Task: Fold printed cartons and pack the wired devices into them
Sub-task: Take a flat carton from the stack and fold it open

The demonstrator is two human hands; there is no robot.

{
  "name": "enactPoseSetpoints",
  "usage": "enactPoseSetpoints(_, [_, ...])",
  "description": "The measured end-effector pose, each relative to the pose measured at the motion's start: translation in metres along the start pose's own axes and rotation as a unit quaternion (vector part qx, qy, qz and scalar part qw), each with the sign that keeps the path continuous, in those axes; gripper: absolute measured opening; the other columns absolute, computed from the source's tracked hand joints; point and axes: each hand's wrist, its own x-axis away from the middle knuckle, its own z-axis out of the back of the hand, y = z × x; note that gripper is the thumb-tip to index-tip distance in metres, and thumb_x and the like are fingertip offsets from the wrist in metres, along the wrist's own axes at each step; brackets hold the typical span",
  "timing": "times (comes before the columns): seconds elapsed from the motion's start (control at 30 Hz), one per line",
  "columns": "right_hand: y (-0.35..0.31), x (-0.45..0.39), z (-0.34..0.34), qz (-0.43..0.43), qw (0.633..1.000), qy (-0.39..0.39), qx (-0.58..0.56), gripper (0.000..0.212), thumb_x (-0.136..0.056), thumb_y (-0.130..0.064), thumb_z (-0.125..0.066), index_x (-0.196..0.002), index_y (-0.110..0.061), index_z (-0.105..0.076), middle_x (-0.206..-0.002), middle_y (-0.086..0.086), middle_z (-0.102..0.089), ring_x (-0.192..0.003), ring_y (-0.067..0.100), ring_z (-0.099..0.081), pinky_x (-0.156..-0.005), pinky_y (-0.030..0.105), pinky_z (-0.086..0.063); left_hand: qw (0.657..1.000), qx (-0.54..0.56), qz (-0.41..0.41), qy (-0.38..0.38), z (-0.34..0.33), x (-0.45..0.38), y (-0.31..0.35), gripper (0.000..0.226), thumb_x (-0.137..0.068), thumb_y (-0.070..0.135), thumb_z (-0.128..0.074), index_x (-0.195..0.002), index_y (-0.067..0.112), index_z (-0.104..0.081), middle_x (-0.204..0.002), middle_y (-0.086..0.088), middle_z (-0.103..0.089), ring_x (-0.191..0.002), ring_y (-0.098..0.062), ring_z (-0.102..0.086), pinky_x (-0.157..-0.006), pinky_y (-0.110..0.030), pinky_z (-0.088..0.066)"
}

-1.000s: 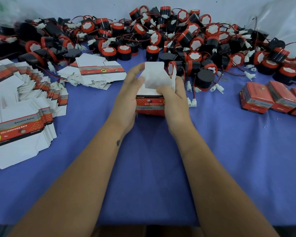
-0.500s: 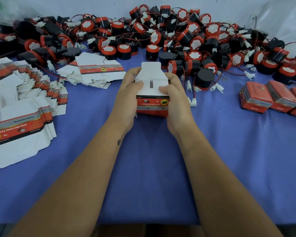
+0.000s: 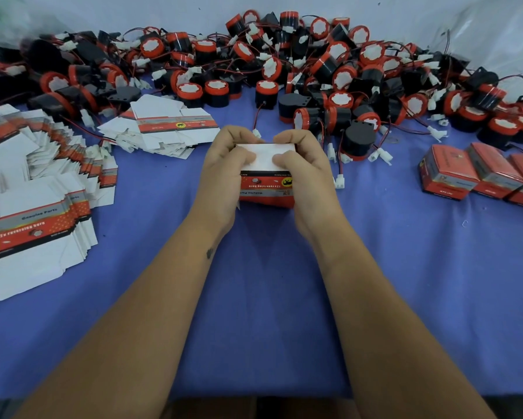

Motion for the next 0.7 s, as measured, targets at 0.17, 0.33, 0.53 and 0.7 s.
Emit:
enactPoseSetpoints(0.17, [-0.0026,0.0009,0.0006,-0.004,1.0,-0.004,0.011,0.036,-0.084,0.011,-0.05,-0.095,-0.023,-0.057,-0.099,0.006,-0.06,-0.086,0.021,-0.06,-0.063,0.033,-0.054,1.0,-0.02,-0.014,0.015,-0.0008,-0.0001,0.0003,0.031,-0.07,0.005,-0.047,-0.081,0.031,-0.061,-0.094,0.003,-0.065,-0.074,-0.005,-0.064,-0.055,-0.025,-0.051])
enactPoseSetpoints(0.33, [-0.0032,0.0023,0.0005,0.005,1.0,0.0,0.017,0.035,-0.085,0.009,-0.052,-0.096,-0.023,-0.058,-0.101,0.004,-0.061,-0.088,0.019,-0.061,-0.066,0.034,-0.054,0.999,-0.032,-0.029,0.01,-0.0015,0.0007,-0.0016,0.028,-0.073,0.007,-0.047,-0.086,0.027,-0.06,-0.094,0.006,-0.065,-0.078,-0.005,-0.063,-0.058,-0.023,-0.051])
enactPoseSetpoints(0.53, [0.0007,-0.0004,-0.0077,0.023,0.989,0.072,0.13,0.017,-0.088,-0.044,-0.04,-0.083,-0.04,-0.055,-0.102,-0.007,-0.054,-0.101,0.014,-0.048,-0.086,0.028,-0.042,0.991,-0.02,-0.118,0.061,-0.0026,0.0031,0.0033,0.016,-0.091,0.016,-0.04,-0.092,0.019,-0.056,-0.093,0.007,-0.061,-0.085,-0.001,-0.059,-0.071,-0.017,-0.047])
enactPoseSetpoints(0.7, [0.004,0.0022,-0.0038,-0.021,0.994,0.035,0.096,0.031,-0.085,-0.056,-0.044,-0.098,-0.036,-0.063,-0.112,-0.002,-0.057,-0.099,0.014,-0.055,-0.082,0.029,-0.046,0.966,-0.147,-0.206,0.046,-0.0001,0.0073,-0.0004,0.019,-0.095,0.02,-0.041,-0.107,0.011,-0.053,-0.104,0.009,-0.055,-0.096,0.001,-0.052,-0.084,-0.018,-0.044])
